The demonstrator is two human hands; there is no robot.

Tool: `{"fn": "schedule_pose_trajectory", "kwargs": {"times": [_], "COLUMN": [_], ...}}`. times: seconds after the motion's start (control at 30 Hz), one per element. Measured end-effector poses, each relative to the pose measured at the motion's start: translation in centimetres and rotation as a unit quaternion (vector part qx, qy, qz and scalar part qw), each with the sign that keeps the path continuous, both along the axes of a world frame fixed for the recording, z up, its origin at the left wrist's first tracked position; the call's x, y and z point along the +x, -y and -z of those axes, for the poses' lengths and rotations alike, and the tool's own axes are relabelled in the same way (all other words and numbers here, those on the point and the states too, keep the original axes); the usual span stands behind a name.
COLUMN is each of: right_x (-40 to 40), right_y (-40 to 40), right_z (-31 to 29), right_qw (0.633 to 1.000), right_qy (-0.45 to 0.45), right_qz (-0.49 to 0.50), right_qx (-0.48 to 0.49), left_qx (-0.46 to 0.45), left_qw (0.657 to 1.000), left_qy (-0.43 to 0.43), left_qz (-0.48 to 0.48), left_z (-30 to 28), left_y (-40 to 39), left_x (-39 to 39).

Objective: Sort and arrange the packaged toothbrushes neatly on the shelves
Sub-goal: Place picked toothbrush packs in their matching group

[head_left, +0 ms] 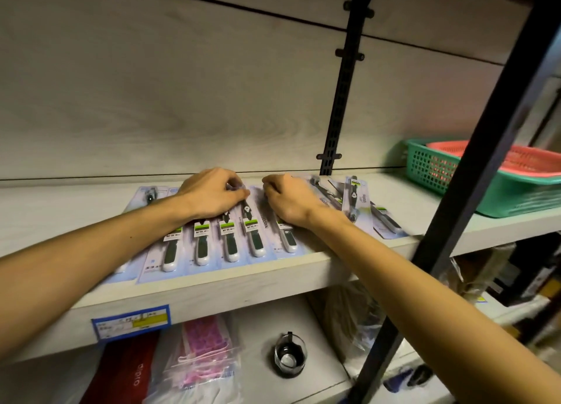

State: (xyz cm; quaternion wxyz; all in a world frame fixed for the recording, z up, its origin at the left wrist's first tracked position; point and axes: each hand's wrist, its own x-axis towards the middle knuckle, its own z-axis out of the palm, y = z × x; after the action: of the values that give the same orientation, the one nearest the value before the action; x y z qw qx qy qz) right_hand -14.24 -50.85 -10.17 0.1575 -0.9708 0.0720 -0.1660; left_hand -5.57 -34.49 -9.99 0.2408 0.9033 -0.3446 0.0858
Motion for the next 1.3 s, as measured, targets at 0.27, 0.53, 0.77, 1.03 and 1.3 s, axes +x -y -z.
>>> {"fn": "schedule_pose_trajectory", "kwargs": {"times": [0.27,0.53,0.77,1.03,1.3], "right_x": [-4.3,-9.3,-10.4,-11.7,-8.5], "right_y": [2.8,5.9,4.0,2.9,2.7], "right_z": [-2.7,-1.2,-0.8,-1.0,-2.6], "right_qw": [0.988,0.961,0.967,0.975,0.988], "right_qy": [0.118,-0.04,0.03,0.116,0.119], "right_qz": [0.099,0.273,0.255,0.188,0.094], "right_qx": [0.018,-0.031,-0.01,0.013,-0.013], "left_qx": [0.025,0.026,0.049,0.048,-0.041], "left_qw": [0.999,0.998,0.996,0.994,0.991], "left_qy": [0.002,-0.015,0.04,0.042,0.097], "left_qz": [0.034,0.048,0.068,0.086,0.077], "left_z": [0.4,0.0,-0.1,0.1,-0.2], "left_y": [-0.1,0.7,0.4,0.1,0.1], "left_x": [0.2,-0.6,-1.1,-1.1,-1.1]}}
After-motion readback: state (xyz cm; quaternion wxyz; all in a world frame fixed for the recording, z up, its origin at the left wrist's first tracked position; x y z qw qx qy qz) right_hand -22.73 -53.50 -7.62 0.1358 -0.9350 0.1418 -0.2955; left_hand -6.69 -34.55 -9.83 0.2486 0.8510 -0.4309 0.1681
